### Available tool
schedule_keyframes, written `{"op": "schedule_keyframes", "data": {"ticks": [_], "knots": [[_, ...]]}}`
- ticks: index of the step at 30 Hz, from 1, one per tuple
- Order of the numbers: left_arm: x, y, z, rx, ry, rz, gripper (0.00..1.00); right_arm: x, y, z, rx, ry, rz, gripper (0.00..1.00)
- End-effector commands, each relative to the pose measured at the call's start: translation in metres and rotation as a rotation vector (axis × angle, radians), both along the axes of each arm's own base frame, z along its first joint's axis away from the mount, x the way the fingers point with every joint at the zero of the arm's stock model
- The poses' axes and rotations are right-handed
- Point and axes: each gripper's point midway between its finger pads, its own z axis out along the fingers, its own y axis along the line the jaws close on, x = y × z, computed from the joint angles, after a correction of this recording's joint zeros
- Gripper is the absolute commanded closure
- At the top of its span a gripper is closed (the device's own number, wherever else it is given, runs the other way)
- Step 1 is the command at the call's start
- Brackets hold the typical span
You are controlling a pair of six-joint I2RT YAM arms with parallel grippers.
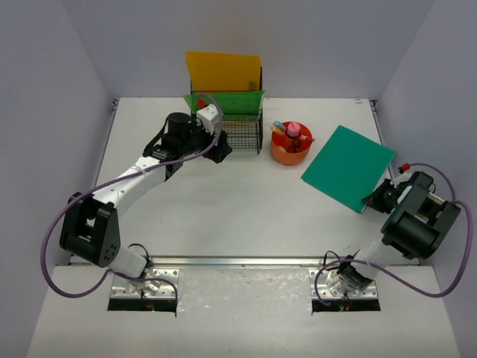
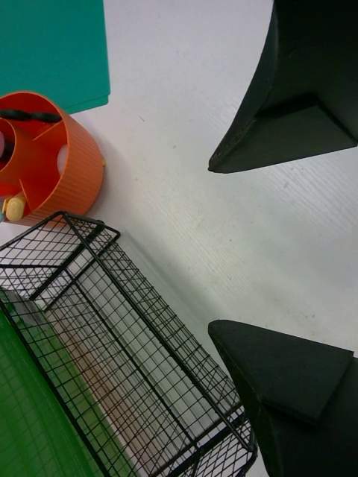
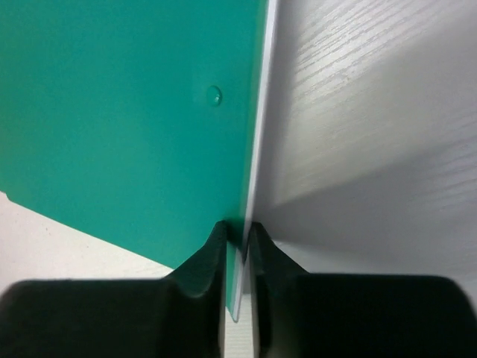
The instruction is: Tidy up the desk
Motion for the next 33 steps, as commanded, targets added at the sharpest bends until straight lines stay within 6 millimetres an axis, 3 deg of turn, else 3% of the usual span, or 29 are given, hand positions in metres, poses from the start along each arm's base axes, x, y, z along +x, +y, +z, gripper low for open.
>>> {"op": "schedule_keyframes", "data": {"ticks": [1,5,8,15,20,25,33], "knots": [[0.010,-0.003,0.030,-0.021,-0.076,-0.001,0.22,-0.016,0.003,-0.020,0.057,0.123,-0.026,0.96],[0.006,0.000,0.026,0.003,-0.063,-0.007,0.22,-0.026,0.008,-0.019,0.035,0.140,0.015,1.00],[0.003,0.000,0.023,0.012,-0.057,-0.018,0.22,-0.025,0.016,-0.005,0.063,0.092,0.062,1.00],[0.000,-0.006,0.017,0.013,-0.030,-0.058,0.24,-0.052,0.035,0.008,0.024,0.107,0.267,1.00],[-0.005,-0.016,0.014,0.005,-0.014,-0.084,0.25,-0.071,0.062,0.024,0.076,0.090,0.435,1.00],[-0.021,-0.032,0.002,-0.045,0.079,-0.124,0.25,-0.085,0.087,0.035,0.216,0.100,0.572,1.00],[-0.060,-0.058,-0.034,-0.092,0.261,-0.178,0.26,-0.106,0.099,0.044,0.293,0.124,0.729,1.00]]}}
